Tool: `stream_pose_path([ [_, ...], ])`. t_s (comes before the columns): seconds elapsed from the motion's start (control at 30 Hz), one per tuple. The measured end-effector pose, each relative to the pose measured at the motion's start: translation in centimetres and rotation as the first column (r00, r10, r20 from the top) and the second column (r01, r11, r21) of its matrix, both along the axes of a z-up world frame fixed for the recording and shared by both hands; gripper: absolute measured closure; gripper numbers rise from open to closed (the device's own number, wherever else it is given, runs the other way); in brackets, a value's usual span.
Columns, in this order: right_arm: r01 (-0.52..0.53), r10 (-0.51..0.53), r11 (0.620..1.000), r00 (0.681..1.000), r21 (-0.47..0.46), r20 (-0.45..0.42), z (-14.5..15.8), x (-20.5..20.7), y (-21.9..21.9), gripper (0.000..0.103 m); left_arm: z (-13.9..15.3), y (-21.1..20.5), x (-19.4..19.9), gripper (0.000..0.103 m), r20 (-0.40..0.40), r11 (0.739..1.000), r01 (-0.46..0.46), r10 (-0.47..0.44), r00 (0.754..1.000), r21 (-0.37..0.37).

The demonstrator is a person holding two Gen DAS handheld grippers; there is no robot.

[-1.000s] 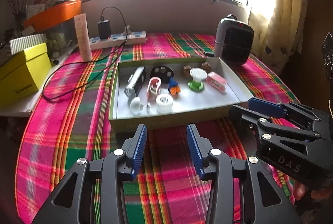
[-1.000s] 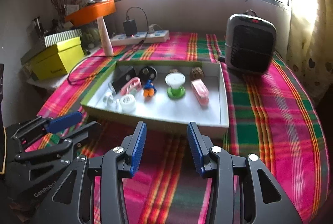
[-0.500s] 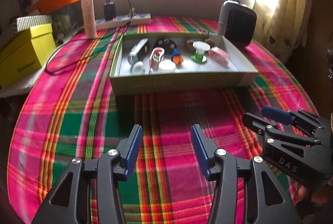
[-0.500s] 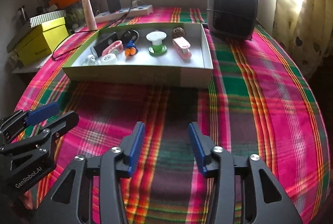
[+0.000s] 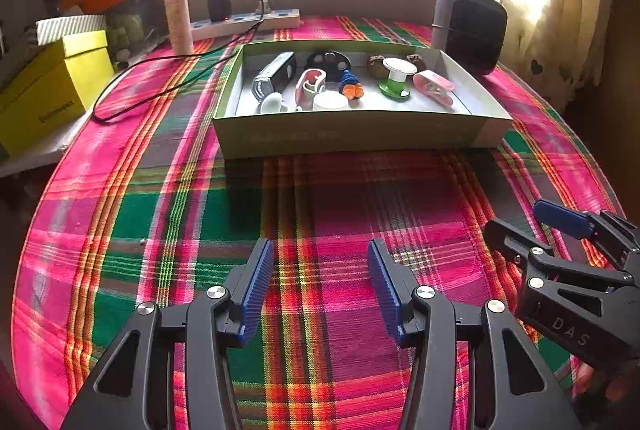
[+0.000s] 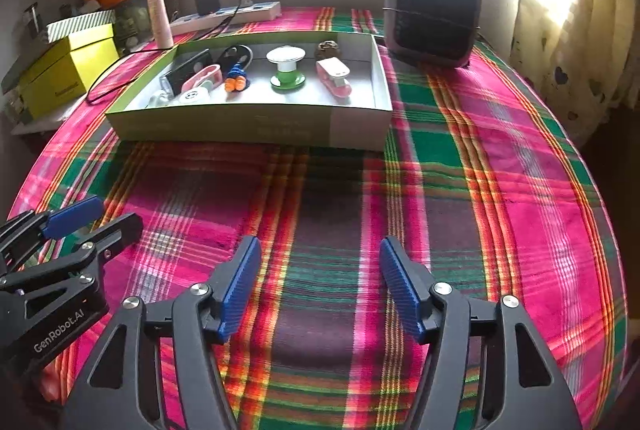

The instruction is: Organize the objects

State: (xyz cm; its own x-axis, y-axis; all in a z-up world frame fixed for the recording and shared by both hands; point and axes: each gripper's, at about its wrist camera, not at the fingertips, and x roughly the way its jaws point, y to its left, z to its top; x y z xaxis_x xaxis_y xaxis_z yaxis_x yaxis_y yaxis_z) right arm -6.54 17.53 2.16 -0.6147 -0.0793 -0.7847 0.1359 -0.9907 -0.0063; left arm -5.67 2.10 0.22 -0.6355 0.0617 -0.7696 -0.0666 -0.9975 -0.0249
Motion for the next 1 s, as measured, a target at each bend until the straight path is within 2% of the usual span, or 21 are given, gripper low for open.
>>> stream_pose_path([
  [0.17, 0.012, -0.012, 1.0, 1.0, -0.001, 0.005, -0.03, -0.07, 0.14, 0.035, 0.0, -0.01, -0.04, 0.054, 0.003, 1.0, -0.01, 0.01, 1.0, 0.004],
  [0.33, 0.012, -0.012, 1.0, 1.0, 0.0, 0.005, -0.04, -0.02, 0.1, 0.035, -0.03, 0.19, -0.04, 0.051, 0.004, 1.0, -0.01, 0.01, 1.0, -0.018],
  [1.0, 0.012, -0.012, 1.0, 1.0, -0.001, 0.005, -0.06, 0.01, 0.09, 0.034, -0.05, 0.24, -0.01, 0.051, 0.005, 1.0, -0.019, 0.019, 1.0, -0.016],
])
